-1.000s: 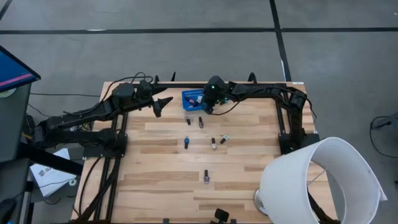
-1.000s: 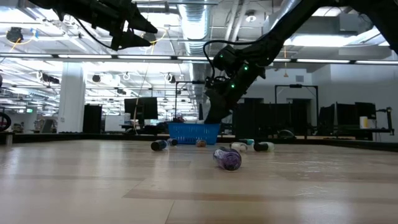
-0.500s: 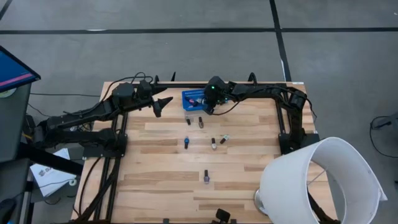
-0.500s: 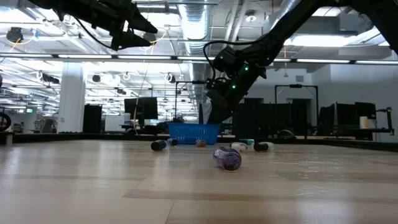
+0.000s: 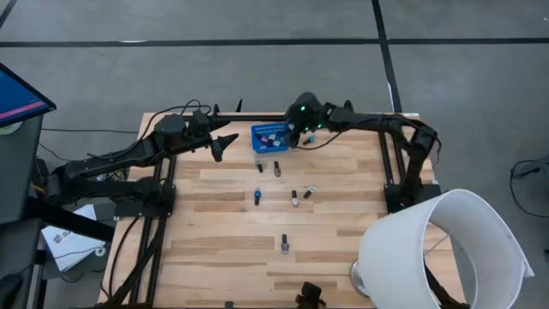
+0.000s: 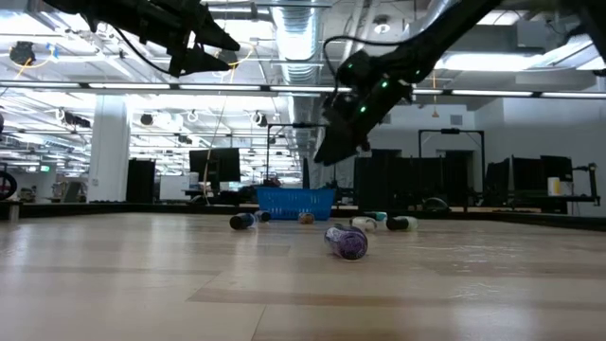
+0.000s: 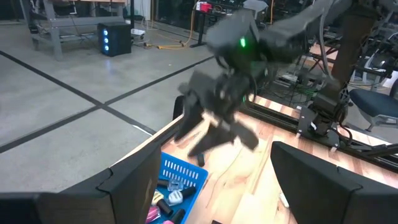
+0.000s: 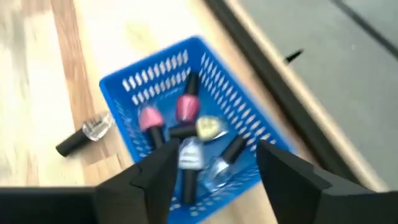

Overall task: Pick & Place Nail Polish
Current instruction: Put the light blue nail polish bottle into the blue basket

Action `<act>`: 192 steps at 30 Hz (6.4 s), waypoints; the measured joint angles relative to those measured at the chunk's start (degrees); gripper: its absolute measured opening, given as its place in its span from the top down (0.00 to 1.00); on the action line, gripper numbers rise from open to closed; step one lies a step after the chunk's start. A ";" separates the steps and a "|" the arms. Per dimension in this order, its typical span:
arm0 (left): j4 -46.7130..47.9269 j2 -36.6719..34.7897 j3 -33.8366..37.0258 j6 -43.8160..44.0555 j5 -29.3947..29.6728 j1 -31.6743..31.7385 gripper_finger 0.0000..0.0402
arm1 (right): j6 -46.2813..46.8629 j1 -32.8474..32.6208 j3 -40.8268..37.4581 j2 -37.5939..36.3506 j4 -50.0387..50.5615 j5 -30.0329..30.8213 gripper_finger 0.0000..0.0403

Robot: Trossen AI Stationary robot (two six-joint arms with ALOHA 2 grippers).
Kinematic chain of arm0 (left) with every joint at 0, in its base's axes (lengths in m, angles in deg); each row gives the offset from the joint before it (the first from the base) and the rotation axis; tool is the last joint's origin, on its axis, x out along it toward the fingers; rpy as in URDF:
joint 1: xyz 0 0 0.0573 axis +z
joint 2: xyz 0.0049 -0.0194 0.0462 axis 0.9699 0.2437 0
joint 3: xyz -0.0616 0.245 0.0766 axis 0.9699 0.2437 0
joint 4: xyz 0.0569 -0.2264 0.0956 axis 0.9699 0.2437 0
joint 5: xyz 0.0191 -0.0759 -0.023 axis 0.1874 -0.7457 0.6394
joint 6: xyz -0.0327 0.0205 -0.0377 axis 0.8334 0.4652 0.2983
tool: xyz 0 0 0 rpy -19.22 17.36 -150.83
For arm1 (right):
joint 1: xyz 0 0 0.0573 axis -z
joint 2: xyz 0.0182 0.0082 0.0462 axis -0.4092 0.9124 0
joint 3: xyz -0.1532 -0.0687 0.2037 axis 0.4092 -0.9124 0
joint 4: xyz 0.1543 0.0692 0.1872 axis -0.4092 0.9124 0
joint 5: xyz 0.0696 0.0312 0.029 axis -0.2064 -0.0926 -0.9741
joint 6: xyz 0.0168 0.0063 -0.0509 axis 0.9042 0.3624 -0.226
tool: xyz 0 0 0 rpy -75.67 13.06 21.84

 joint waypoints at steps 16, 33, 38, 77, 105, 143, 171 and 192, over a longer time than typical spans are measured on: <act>0.37 0.00 0.00 0.00 -0.13 0.00 0.26 | -20.94 7.93 0.00 -0.15 16.71 -6.81 0.41; 0.70 0.00 0.00 0.00 0.02 0.00 0.26 | -10.04 10.25 -0.02 3.99 16.98 4.04 0.41; 0.70 0.00 0.00 0.00 0.02 -0.01 0.26 | -1.48 11.15 -0.10 5.48 18.75 6.24 0.41; 0.68 -0.01 0.00 0.04 -0.12 -0.02 0.26 | 7.66 2.63 -0.02 -0.69 37.96 8.96 0.38; 0.68 0.00 0.00 0.20 0.01 -0.02 0.26 | 1.40 1.49 -10.18 -0.01 30.62 6.60 0.40; 0.81 -0.01 0.00 0.09 -0.04 -0.01 0.26 | 5.07 1.03 1.51 -6.12 27.06 9.06 0.88; 4.15 -32.88 19.86 6.43 10.23 0.00 0.82 | 0.03 -4.10 29.53 18.27 30.77 5.15 0.87; 1.92 -36.94 33.79 15.19 9.14 -0.02 1.00 | -0.06 -3.11 29.53 20.19 34.60 5.41 0.82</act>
